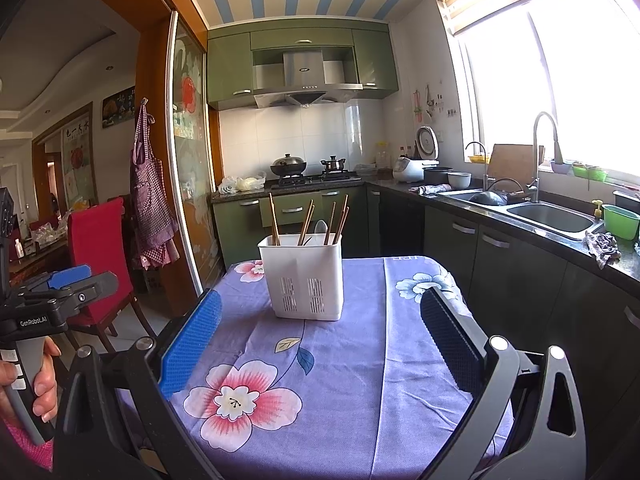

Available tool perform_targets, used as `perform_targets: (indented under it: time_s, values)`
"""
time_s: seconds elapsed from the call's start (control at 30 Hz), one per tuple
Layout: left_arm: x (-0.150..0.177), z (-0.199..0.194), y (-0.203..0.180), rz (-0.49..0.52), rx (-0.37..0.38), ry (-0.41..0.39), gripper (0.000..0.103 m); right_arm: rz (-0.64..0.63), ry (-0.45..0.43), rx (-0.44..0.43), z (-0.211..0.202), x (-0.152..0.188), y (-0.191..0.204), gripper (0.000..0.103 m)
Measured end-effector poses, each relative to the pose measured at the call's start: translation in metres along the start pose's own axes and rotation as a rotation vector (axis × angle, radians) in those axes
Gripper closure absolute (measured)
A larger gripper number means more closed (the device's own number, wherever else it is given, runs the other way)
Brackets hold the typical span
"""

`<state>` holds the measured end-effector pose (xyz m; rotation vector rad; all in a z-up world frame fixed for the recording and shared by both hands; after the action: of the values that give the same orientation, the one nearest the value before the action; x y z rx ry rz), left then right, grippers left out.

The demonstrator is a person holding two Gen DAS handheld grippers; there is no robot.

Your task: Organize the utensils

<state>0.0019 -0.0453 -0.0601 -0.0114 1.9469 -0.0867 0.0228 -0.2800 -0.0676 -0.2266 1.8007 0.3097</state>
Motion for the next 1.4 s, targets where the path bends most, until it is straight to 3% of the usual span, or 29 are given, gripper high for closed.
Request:
perform_targets:
  time_s: [1.4]
  values:
    - [0.004, 0.006, 0.003, -0.019, -0.026, 0.03, 0.007, -0.007, 0.028, -0.002, 0.015, 0.015, 0.002, 0.005]
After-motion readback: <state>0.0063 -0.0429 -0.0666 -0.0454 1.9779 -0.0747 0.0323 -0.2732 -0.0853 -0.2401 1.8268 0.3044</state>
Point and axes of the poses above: each gripper's, at about its wrist camera, not at the fingertips, and z roughly the way its jaws point, y to its left, x to its underside, the point moved 8 cm from there along z, roughly the way its jaws point, and after that the axes turned 1 degree about -z, right-handed, at the moved point
